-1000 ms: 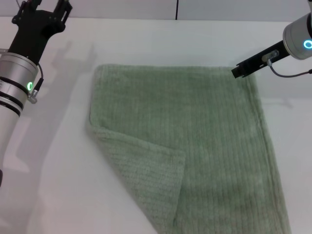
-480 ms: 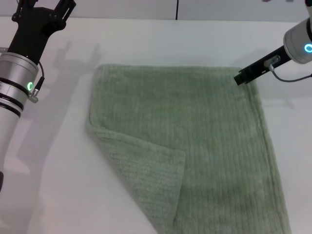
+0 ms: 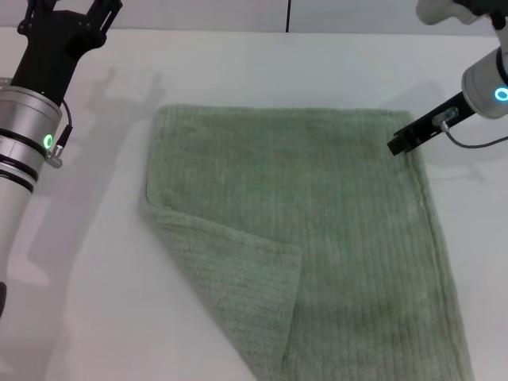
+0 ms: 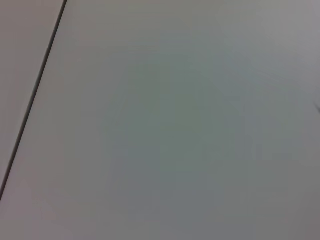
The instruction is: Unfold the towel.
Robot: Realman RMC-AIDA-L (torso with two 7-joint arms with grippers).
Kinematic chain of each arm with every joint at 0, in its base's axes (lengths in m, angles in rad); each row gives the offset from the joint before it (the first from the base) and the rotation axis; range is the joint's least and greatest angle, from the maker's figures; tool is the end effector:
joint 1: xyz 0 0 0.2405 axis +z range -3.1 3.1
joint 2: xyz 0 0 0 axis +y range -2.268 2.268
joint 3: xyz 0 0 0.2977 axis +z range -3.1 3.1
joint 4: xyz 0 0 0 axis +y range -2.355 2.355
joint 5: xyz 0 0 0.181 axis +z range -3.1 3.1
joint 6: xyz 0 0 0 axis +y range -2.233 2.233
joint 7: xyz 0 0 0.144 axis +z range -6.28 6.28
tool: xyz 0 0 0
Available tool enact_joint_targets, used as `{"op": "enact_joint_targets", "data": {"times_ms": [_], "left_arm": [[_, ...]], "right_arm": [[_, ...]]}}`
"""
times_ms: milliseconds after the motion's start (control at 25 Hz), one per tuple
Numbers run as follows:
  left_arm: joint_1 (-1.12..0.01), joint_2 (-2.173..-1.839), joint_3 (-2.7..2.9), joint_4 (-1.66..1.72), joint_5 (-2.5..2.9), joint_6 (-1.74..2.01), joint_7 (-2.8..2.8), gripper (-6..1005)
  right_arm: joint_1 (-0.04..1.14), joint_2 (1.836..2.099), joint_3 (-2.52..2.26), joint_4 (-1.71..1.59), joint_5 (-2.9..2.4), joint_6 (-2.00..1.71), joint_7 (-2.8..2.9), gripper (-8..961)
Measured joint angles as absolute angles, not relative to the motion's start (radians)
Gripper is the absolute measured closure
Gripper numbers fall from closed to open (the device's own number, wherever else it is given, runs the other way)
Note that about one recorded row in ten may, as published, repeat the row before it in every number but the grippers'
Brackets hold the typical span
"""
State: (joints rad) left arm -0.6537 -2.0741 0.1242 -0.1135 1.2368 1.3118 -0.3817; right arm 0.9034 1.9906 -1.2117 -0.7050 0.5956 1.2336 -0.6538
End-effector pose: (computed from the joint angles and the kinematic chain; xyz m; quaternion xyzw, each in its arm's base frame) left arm -0.2819 0.3835 -0.0063 -0.6593 -0.2463 -0.4400 0.5578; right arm 0.2284 0.4277 -0.0266 -0.8880 0.3916 -0.1409 0.1956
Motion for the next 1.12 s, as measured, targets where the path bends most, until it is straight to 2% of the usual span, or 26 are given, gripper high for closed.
{"op": "enact_joint_targets", "data": {"times_ms": [1120], "left_arm": [[-0.644, -2.072, 0.124, -0.118, 1.237, 1.338, -0.383, 138]], "right_arm": [[0.966, 1.991, -1.219, -0.517, 0.570, 1.119, -0.723, 954]]}}
